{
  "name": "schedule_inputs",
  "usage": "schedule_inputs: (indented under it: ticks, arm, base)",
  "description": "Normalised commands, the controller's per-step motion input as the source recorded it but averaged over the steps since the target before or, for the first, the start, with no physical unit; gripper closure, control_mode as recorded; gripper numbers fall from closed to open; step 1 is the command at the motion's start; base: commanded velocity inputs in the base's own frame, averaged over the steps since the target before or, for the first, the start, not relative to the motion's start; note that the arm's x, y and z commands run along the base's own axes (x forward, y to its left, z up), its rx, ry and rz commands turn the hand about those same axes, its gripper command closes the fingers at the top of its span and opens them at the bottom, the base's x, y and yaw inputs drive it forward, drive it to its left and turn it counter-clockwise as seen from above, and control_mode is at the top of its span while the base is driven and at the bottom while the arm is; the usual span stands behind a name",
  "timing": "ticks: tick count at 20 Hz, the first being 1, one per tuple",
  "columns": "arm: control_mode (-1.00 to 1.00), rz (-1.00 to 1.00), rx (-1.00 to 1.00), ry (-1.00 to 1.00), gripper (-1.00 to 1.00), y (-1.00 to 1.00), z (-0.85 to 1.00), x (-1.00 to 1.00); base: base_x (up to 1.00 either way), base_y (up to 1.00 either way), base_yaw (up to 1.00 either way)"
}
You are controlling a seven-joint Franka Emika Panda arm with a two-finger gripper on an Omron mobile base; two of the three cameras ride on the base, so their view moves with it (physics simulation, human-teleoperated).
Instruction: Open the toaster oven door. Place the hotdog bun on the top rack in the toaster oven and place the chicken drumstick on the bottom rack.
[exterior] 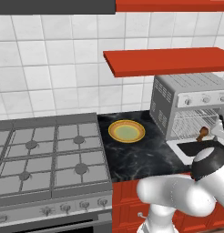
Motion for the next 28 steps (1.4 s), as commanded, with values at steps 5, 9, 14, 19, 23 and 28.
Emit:
schedule_inputs:
  ticks: [5,9,14,19,23,28]
  arm:
    - [-1.0,0.14,0.0,0.01,-1.0,0.02,-0.18,0.02]
    - [-1.0,0.15,0.0,0.0,-1.0,0.0,-0.17,0.01]
    - [-1.0,0.1,0.0,0.0,-1.0,0.0,-0.01,0.24]
    - [-1.0,0.09,0.0,0.0,-1.0,0.0,-0.1,0.16]
    - [-1.0,0.08,0.0,0.0,-1.0,0.0,-0.14,0.04]
    - [-1.0,0.08,0.0,0.0,-1.0,0.0,-0.17,0.0]
  base:
    - [0.0,0.0,0.0]
    - [0.0,0.0,0.0]
    - [0.0,0.0,0.0]
    - [0.0,0.0,0.0]
    - [0.0,0.0,0.0]
    - [0.0,0.0,0.0]
